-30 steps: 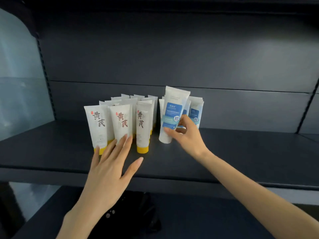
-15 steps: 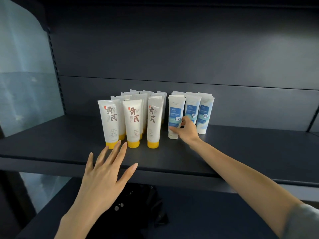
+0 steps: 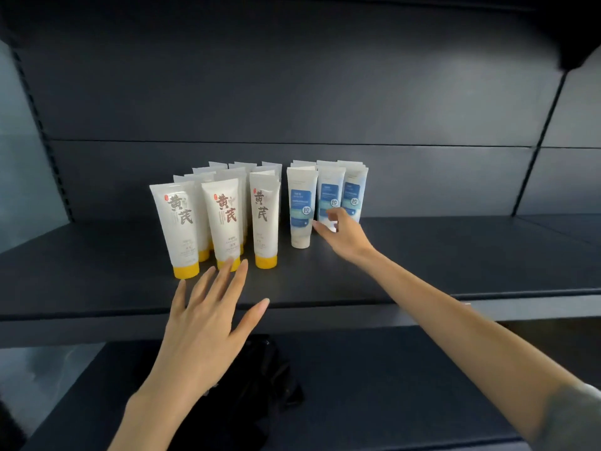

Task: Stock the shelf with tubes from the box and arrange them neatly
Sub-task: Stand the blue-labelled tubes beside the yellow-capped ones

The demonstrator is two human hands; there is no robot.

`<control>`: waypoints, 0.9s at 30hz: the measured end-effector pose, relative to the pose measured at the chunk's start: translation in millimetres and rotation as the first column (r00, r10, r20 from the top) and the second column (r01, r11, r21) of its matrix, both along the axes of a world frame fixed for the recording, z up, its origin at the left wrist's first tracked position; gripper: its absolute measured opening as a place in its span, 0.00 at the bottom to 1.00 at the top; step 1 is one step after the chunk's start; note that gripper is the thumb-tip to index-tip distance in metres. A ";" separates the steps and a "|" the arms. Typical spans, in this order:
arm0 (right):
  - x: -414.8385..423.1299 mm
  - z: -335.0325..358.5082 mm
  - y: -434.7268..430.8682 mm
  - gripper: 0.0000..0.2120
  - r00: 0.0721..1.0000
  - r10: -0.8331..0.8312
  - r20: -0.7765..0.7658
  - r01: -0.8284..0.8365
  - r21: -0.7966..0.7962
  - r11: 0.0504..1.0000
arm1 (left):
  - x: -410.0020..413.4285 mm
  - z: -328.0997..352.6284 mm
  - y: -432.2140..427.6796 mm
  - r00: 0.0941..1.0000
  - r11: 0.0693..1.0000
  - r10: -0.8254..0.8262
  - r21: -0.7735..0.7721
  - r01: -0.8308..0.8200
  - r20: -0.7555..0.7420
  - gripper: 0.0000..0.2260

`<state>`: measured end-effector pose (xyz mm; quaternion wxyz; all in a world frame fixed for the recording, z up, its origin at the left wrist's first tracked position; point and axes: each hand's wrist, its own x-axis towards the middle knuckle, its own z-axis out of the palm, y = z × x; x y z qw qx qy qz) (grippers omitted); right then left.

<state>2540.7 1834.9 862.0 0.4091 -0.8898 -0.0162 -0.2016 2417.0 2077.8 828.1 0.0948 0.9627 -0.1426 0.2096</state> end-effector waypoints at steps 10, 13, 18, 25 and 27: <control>-148.8 -19.9 -66.2 0.31 0.952 -0.289 0.099 0.300 -0.488 0.820 | -4.8 -2.2 -48.9 0.979 0.977 -0.205 0.059 0.204 0.014 0.36; -195.7 -36.9 -95.3 0.33 0.900 -0.434 0.037 0.386 -0.527 0.757 | -5.5 -9.1 -68.0 0.972 0.971 -0.234 0.055 0.234 -0.004 0.37; -270.3 -72.2 -139.4 0.38 0.778 -0.626 -0.044 0.490 -0.582 0.650 | -15.6 -17.9 -97.4 0.956 0.952 -0.289 0.094 0.292 -0.038 0.38; -357.2 -106.3 -195.4 0.41 0.632 -0.765 -0.126 0.557 -0.612 0.561 | -45.1 -21.8 -148.5 0.946 0.933 -0.324 0.162 0.322 -0.016 0.34; -380.7 -113.6 -211.2 0.41 0.613 -0.776 -0.149 0.550 -0.624 0.555 | -60.0 -25.4 -169.7 0.930 0.918 -0.367 0.163 0.361 0.013 0.33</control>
